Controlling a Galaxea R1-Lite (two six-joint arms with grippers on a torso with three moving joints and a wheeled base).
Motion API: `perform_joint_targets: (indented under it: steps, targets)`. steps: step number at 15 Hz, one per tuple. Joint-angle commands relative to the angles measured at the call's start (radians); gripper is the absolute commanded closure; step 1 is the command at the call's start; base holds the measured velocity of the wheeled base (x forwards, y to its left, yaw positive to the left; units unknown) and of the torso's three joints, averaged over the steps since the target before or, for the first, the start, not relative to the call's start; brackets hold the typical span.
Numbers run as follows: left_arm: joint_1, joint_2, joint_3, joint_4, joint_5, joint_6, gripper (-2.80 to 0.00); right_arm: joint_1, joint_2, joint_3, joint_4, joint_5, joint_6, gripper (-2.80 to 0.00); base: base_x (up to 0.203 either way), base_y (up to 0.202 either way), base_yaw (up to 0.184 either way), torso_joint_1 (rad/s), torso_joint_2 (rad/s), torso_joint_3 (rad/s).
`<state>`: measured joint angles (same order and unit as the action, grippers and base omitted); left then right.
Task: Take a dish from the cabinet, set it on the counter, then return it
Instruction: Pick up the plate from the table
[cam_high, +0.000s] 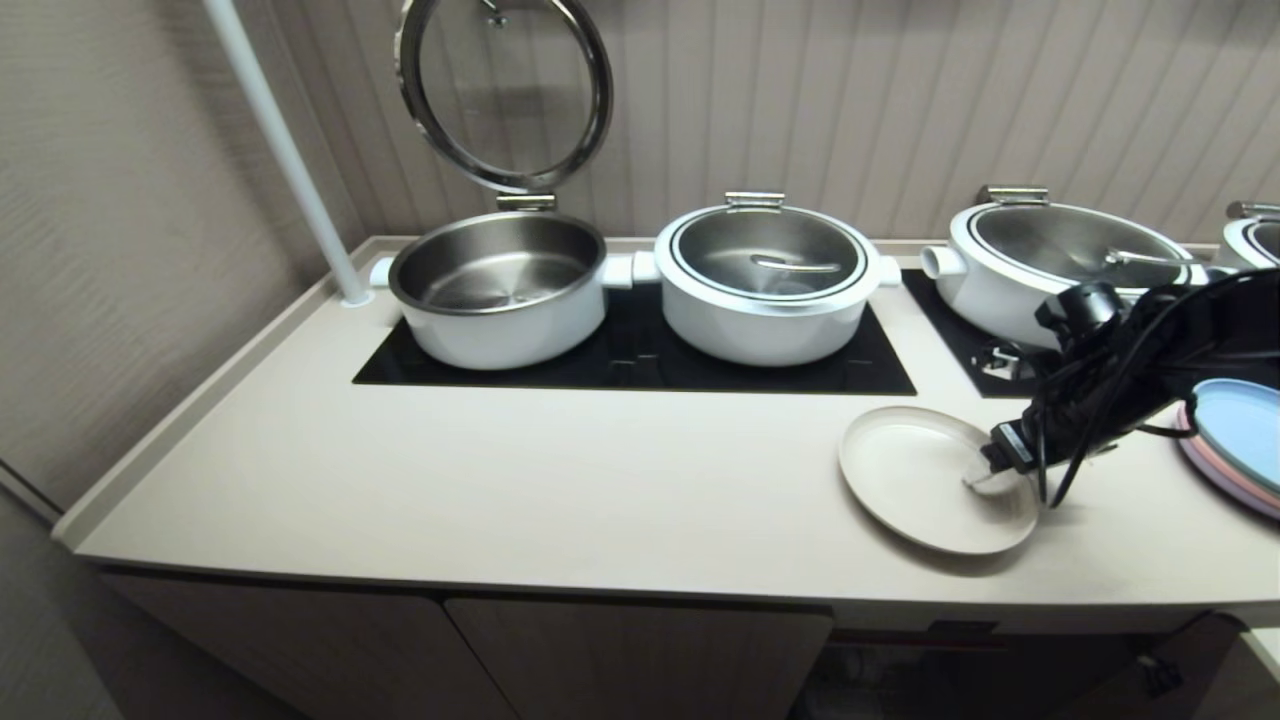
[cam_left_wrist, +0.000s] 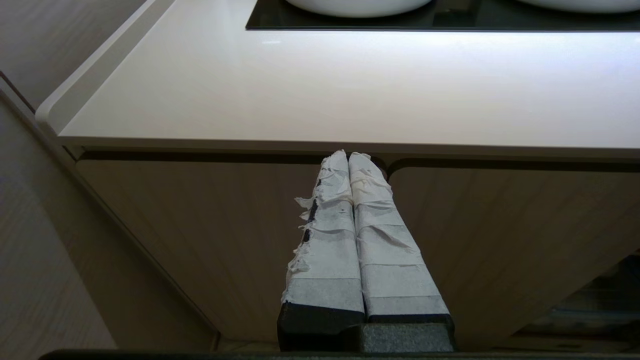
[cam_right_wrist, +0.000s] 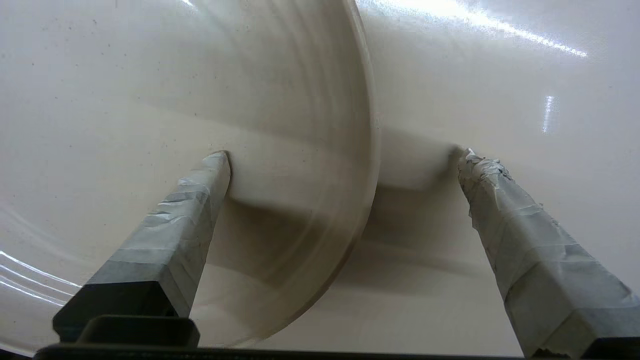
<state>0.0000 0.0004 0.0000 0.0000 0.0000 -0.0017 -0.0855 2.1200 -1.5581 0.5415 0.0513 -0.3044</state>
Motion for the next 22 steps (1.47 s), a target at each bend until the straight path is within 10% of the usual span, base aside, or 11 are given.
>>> perform_joint_targets:
  steps: [1, 13, 14, 22]
  targets:
    - [0.000, 0.000, 0.000, 0.000, 0.000, 0.000, 0.00, 0.000, 0.005, -0.001, 0.005, -0.001, 0.003, -2.80, 0.000, 0.000, 0.000, 0.000, 0.00, 0.000]
    - [0.000, 0.000, 0.000, 0.000, 0.000, 0.000, 0.00, 0.000, 0.015, 0.003, 0.002, -0.001, 0.007, -2.80, 0.000, 0.000, 0.000, 0.000, 0.00, 0.000]
    - [0.000, 0.000, 0.000, 0.000, 0.000, 0.000, 0.00, 0.000, 0.015, 0.001, 0.002, 0.000, 0.007, 0.00, 0.000, 0.000, 0.000, 0.000, 0.00, 0.000]
    - [0.000, 0.000, 0.000, 0.000, 0.000, 0.000, 0.00, 0.012, 0.015, -0.002, 0.000, 0.001, 0.015, 0.00, 0.000, 0.000, 0.000, 0.000, 0.00, 0.000]
